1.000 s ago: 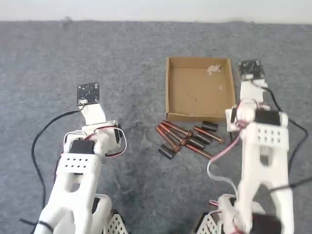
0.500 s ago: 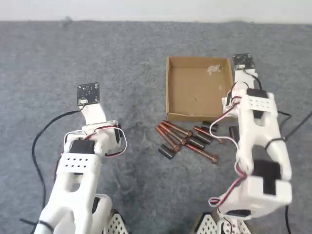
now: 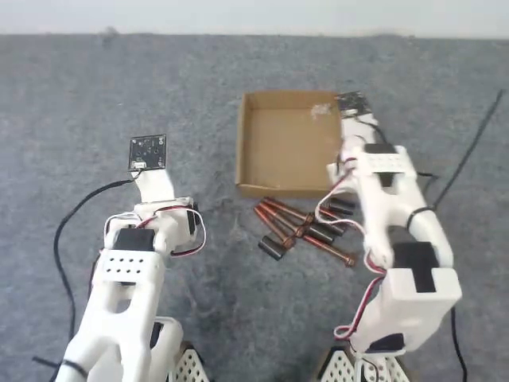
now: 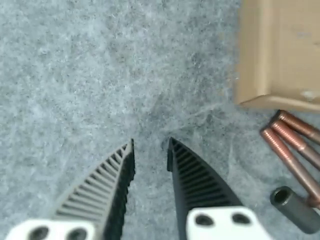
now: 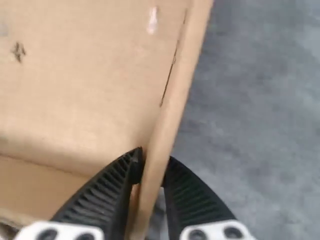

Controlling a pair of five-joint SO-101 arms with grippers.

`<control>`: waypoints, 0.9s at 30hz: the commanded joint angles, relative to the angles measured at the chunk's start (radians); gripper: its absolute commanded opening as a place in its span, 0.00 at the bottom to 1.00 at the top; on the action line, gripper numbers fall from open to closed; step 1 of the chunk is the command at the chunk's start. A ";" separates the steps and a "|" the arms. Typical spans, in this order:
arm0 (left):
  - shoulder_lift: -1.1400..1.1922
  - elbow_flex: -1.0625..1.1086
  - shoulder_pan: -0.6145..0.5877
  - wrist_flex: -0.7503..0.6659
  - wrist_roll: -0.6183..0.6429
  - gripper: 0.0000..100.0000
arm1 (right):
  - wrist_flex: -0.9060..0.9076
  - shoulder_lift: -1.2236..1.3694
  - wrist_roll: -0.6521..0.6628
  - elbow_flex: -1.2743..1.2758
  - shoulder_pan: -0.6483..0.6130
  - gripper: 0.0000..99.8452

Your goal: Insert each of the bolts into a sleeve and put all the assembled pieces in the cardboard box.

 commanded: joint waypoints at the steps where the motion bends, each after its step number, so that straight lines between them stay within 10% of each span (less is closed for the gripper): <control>1: 0.005 -0.010 -0.003 -0.021 -0.011 0.11 | 0.012 -0.081 -0.028 -0.049 -0.070 0.01; 8: 0.005 -0.008 -0.003 -0.034 -0.011 0.11 | 0.012 -0.082 -0.318 -0.049 0.035 0.01; 20: 0.006 -0.004 -0.003 -0.052 -0.011 0.11 | 0.062 -0.082 -0.270 -0.049 0.024 0.01; 27: 0.006 -0.004 -0.003 -0.052 -0.011 0.11 | 0.074 -0.084 -0.218 -0.051 0.004 0.19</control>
